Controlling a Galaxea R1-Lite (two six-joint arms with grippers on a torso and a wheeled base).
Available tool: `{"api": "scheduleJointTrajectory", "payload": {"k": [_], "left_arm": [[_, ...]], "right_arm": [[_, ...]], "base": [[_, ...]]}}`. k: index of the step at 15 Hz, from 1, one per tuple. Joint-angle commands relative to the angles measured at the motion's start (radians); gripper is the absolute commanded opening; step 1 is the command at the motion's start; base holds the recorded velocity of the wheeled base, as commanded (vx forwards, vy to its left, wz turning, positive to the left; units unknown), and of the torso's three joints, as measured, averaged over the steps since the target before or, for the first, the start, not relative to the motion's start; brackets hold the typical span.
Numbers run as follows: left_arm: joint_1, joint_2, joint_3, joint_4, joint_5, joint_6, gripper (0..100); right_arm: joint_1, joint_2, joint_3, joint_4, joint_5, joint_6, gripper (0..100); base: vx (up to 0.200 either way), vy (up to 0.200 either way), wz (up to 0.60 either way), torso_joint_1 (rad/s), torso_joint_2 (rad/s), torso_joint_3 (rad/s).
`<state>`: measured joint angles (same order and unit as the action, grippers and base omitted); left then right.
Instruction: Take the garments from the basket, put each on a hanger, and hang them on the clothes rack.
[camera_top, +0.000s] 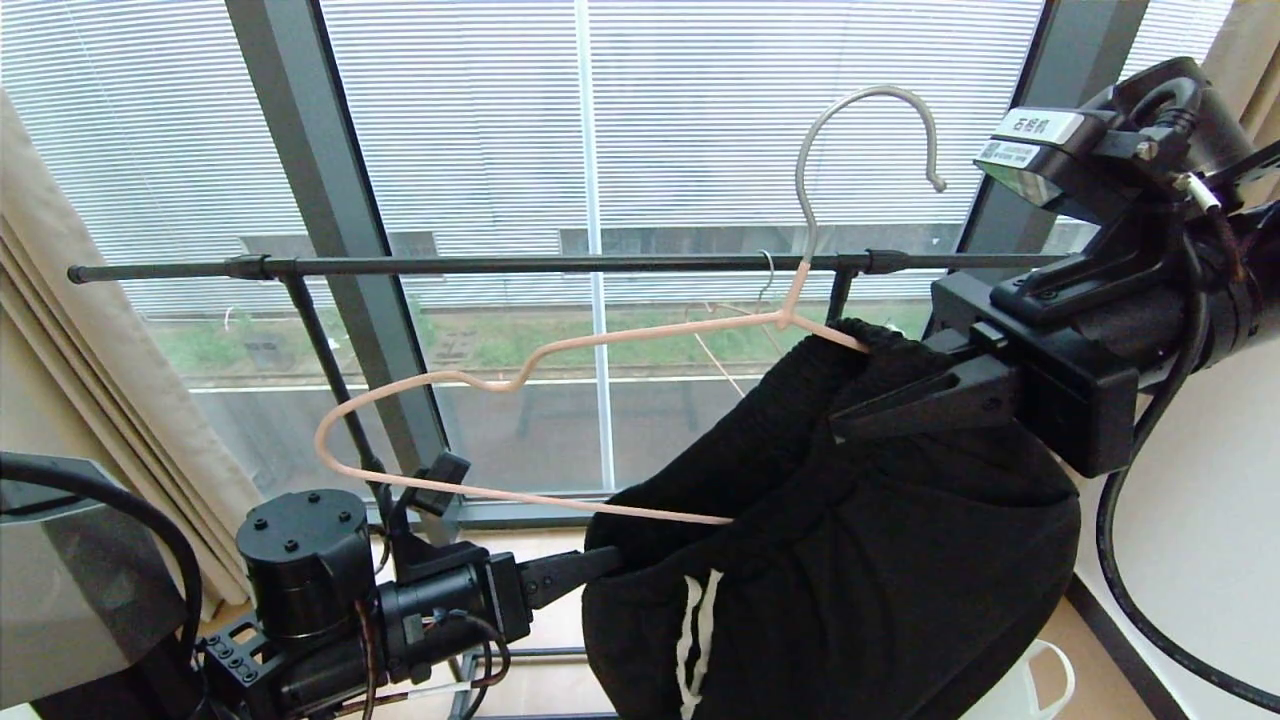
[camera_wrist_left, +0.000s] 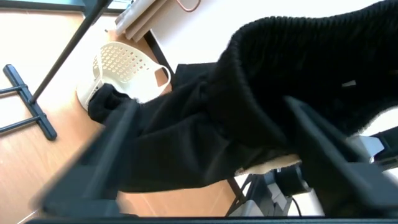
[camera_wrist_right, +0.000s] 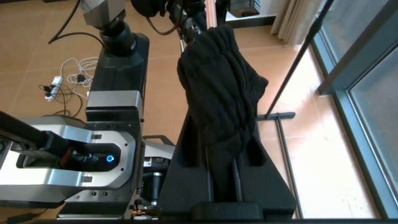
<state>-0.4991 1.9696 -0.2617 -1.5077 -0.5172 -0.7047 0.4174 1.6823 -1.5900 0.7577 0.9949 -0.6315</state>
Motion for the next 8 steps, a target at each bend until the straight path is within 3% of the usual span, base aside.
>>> {"api": "scheduleJointTrajectory", "payload": {"k": [1, 5, 8], "left_arm": [[-0.002, 0.003, 0.001, 0.000, 0.000, 0.002, 0], [0.005, 0.002, -0.007, -0.002, 0.002, 0.002, 0], [0.014, 0.002, -0.010, -0.013, 0.002, 0.004, 0]], "right_arm": [[0.000, -0.006, 0.002, 0.000, -0.001, -0.001, 0], [-0.035, -0.023, 0.042, -0.011, 0.001, -0.001, 0], [-0.089, -0.047, 0.139, -0.107, -0.002, 0.001, 0]], "base": [[0.000, 0.000, 0.00, 0.000, 0.00, 0.000], [0.000, 0.000, 0.00, 0.000, 0.00, 0.000], [0.000, 0.000, 0.00, 0.000, 0.00, 0.000]]}}
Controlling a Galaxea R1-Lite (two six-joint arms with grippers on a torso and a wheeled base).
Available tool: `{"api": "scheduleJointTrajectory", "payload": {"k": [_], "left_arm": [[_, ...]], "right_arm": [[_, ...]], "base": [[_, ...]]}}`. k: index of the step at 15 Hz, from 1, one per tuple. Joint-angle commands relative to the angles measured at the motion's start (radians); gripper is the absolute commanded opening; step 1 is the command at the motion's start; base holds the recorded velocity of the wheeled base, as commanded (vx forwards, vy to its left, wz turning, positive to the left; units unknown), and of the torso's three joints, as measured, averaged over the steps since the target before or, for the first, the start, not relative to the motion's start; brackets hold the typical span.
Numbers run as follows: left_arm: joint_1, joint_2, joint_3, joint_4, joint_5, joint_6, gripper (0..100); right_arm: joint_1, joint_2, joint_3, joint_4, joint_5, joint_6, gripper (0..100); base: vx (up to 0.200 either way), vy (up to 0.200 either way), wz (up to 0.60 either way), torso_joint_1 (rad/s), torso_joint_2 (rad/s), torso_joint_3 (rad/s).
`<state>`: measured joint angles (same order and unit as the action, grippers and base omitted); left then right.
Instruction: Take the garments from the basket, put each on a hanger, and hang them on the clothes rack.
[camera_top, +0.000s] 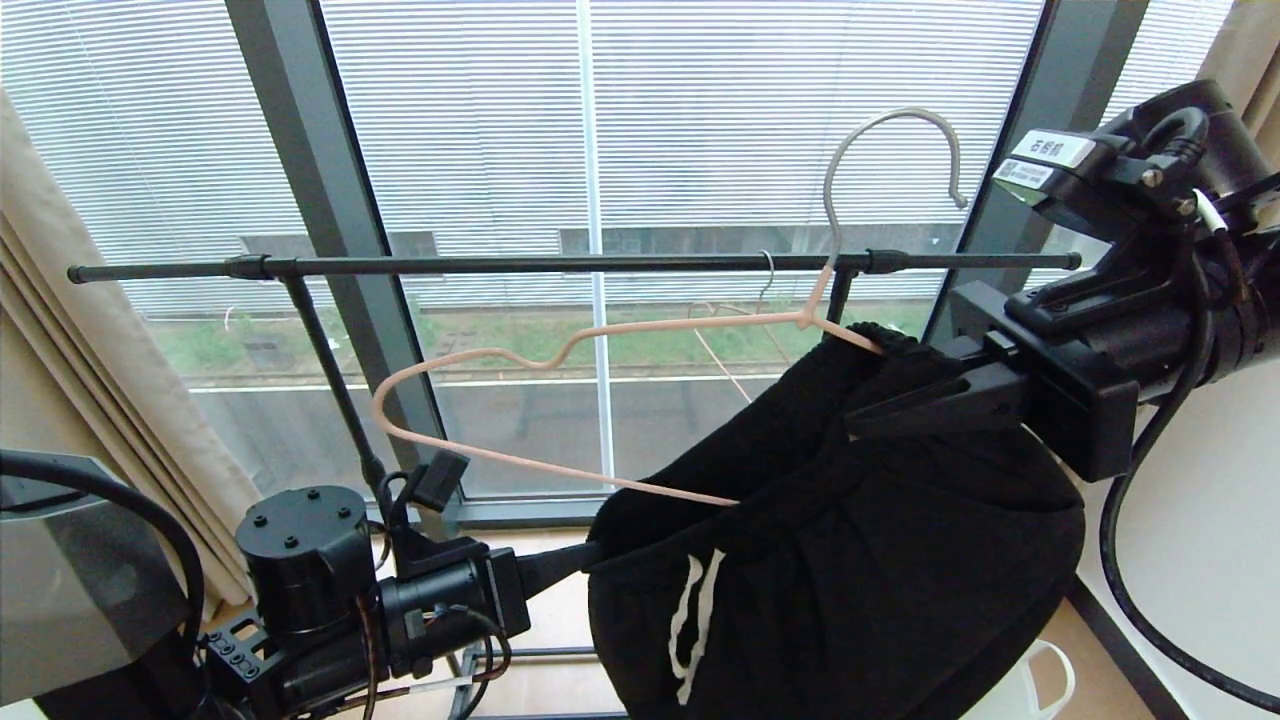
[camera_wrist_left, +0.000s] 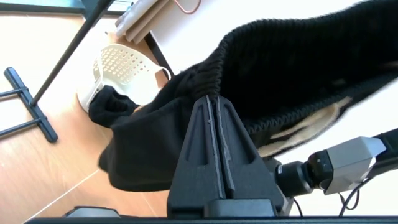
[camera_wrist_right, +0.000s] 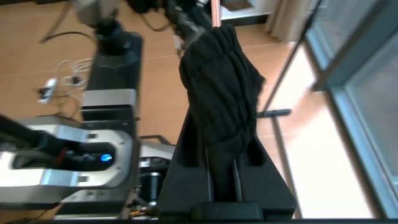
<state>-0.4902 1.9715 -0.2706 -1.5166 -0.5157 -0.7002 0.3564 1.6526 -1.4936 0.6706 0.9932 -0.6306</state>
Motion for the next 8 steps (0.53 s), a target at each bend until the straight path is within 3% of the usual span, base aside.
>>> {"api": "scheduleJointTrajectory", "payload": {"k": [1, 3, 8], "left_arm": [[0.007, 0.000, -0.001, -0.005, 0.000, 0.001, 0], [0.033, 0.000, -0.004, -0.020, 0.000, 0.002, 0], [0.087, -0.005, -0.012, -0.040, 0.000, 0.031, 0]], "right_arm": [[-0.034, -0.019, 0.050, -0.025, -0.002, 0.000, 0], [-0.057, -0.033, 0.084, -0.026, -0.018, -0.001, 0], [-0.059, -0.042, 0.128, -0.026, -0.140, -0.011, 0]], "base": [[0.000, 0.000, 0.00, 0.000, 0.00, 0.000], [0.000, 0.000, 0.00, 0.000, 0.00, 0.000], [0.000, 0.000, 0.00, 0.000, 0.00, 0.000]]}}
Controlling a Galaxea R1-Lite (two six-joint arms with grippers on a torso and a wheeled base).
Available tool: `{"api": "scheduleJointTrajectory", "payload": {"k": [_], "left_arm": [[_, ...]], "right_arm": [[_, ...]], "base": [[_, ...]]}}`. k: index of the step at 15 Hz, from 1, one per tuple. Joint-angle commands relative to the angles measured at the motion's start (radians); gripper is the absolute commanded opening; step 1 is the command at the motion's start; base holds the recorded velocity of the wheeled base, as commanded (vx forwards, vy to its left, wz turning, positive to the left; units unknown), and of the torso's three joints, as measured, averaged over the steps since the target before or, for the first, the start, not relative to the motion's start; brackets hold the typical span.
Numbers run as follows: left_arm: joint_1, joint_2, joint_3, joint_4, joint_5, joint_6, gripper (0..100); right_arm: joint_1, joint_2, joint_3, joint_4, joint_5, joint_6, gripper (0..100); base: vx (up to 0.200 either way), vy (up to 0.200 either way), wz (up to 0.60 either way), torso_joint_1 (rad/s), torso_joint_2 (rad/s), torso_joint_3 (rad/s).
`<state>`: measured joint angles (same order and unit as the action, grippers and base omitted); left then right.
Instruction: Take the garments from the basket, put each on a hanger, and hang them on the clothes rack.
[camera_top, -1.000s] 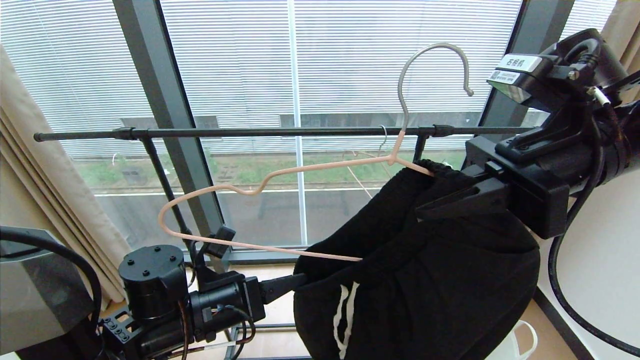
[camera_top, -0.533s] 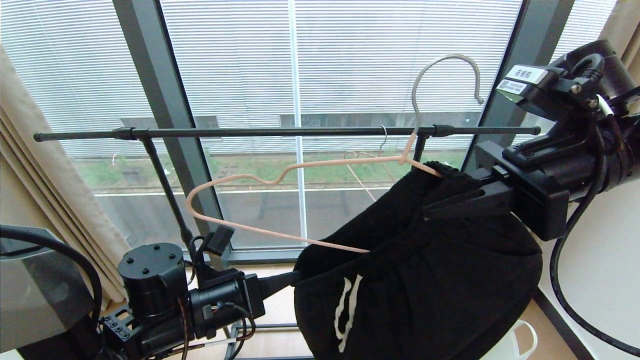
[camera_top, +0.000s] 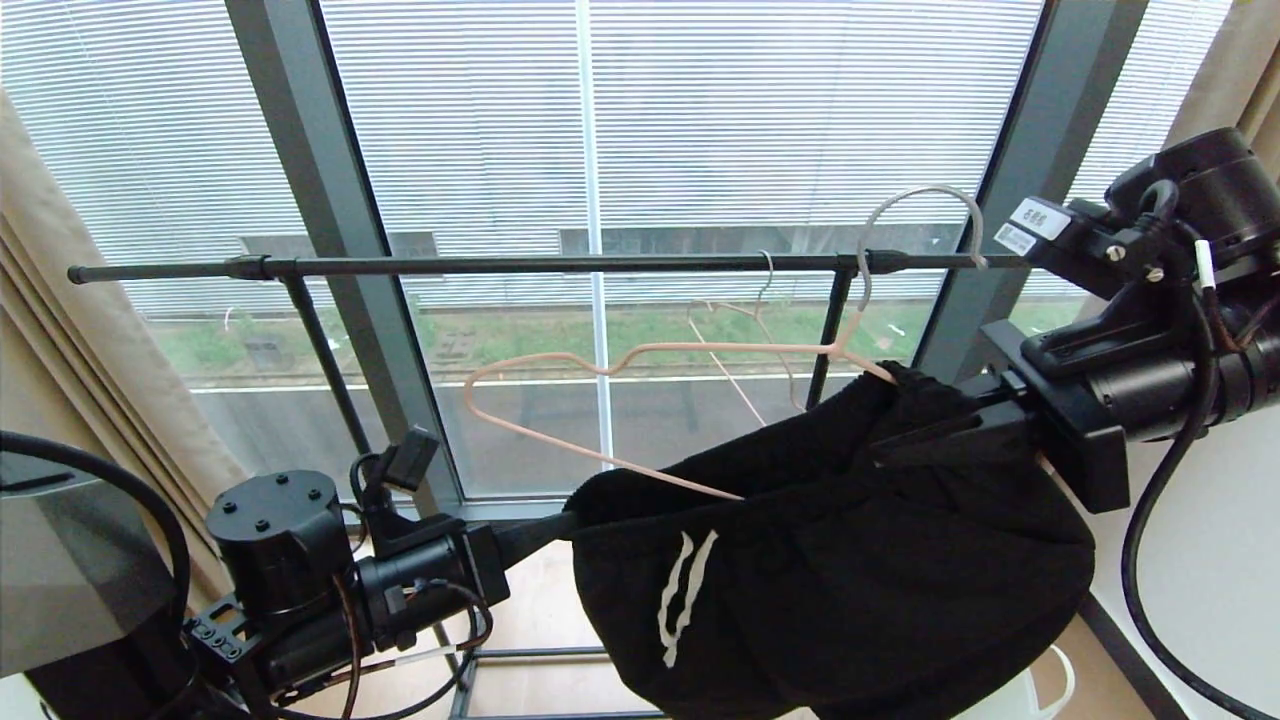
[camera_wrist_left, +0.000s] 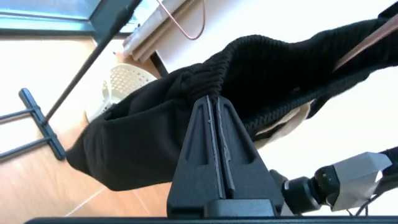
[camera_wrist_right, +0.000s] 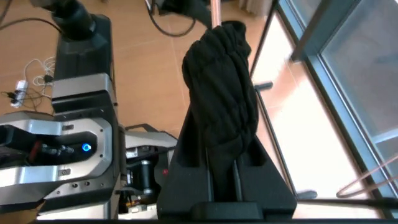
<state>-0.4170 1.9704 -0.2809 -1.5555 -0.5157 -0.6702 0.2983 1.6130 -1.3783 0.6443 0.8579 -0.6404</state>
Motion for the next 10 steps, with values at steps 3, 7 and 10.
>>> {"api": "scheduleJointTrajectory", "payload": {"k": [3, 7, 10], "left_arm": [[0.032, -0.008, -0.003, -0.001, 0.000, 0.011, 0], [0.052, -0.008, -0.017, -0.001, 0.000, 0.011, 0], [0.075, -0.008, -0.027, -0.001, 0.000, 0.012, 0]], "right_arm": [[0.001, -0.002, 0.045, -0.006, -0.082, -0.021, 0], [-0.005, -0.005, 0.088, -0.006, -0.126, -0.021, 0], [-0.007, -0.004, 0.110, -0.006, -0.154, -0.022, 0]], "base": [[0.000, 0.000, 0.00, 0.000, 0.00, 0.000], [0.000, 0.000, 0.00, 0.000, 0.00, 0.000], [0.000, 0.000, 0.00, 0.000, 0.00, 0.000]]}}
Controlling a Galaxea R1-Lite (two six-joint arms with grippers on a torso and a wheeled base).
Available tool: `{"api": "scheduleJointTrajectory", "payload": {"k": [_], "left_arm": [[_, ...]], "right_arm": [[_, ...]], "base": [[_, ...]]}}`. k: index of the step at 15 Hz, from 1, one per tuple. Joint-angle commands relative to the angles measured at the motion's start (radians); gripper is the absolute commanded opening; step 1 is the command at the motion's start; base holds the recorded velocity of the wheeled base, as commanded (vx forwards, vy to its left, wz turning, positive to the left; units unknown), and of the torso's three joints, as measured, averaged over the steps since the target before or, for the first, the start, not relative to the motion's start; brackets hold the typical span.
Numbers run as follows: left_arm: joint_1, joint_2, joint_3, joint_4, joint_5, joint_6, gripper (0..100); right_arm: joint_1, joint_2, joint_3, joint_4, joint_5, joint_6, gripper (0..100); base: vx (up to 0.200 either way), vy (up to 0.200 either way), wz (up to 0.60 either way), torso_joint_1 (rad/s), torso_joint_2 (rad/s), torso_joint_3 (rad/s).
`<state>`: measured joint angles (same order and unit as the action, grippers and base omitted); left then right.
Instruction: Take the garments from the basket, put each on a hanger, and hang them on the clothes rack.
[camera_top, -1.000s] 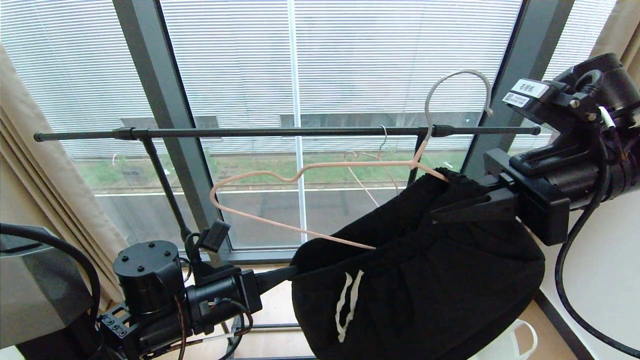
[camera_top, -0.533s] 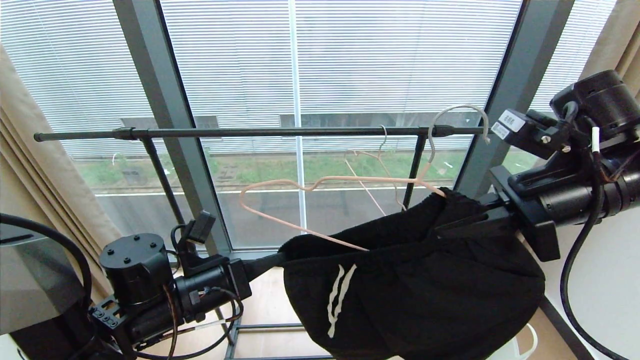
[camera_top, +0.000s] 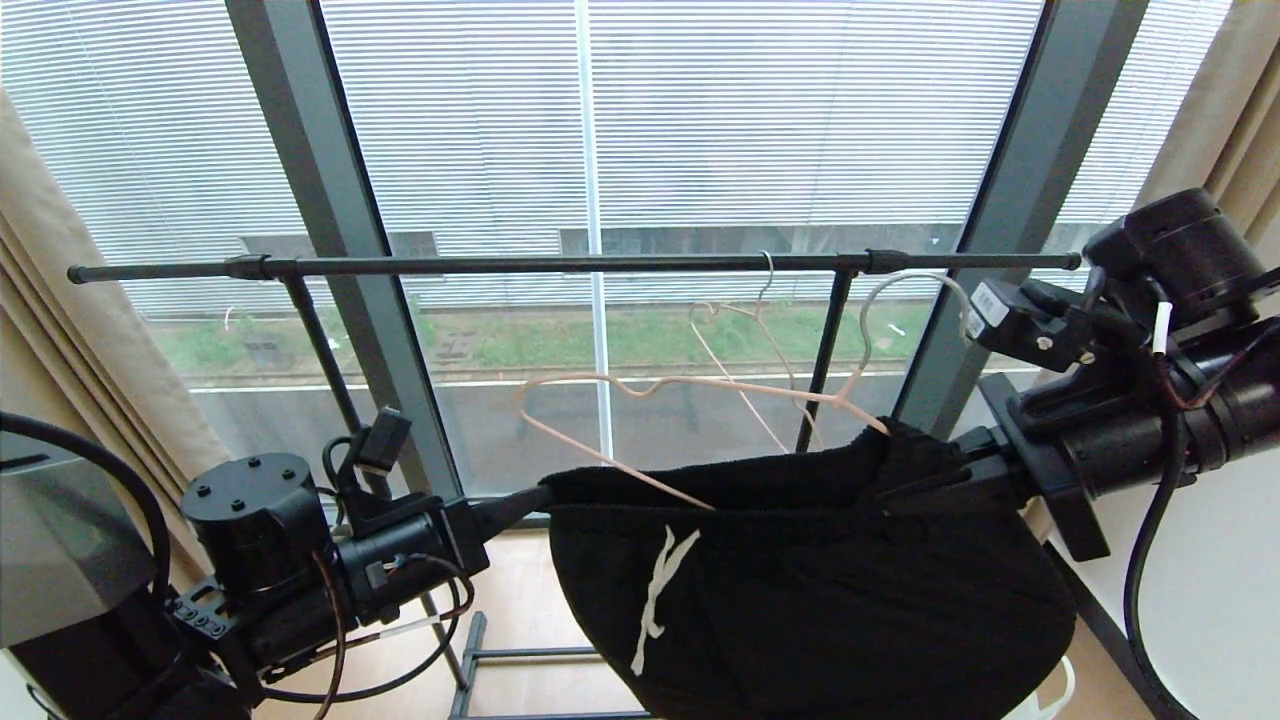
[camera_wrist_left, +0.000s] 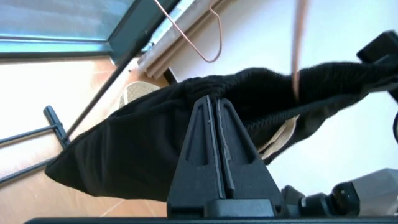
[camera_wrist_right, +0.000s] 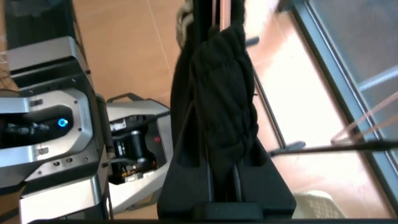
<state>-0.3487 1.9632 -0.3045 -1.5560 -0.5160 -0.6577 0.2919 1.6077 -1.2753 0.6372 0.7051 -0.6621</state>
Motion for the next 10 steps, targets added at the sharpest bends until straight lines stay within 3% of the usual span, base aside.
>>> {"api": "scheduleJointTrajectory", "payload": {"k": [1, 10], "left_arm": [[0.013, -0.001, -0.005, -0.001, 0.001, 0.001, 0], [0.054, 0.000, -0.024, 0.001, 0.001, 0.021, 0]], "right_arm": [[0.000, 0.000, 0.014, 0.001, -0.009, -0.001, 0], [0.000, -0.014, 0.103, 0.001, -0.052, -0.037, 0]], "base": [[0.000, 0.000, 0.00, 0.000, 0.00, 0.000], [0.000, 0.000, 0.00, 0.000, 0.00, 0.000]]}}
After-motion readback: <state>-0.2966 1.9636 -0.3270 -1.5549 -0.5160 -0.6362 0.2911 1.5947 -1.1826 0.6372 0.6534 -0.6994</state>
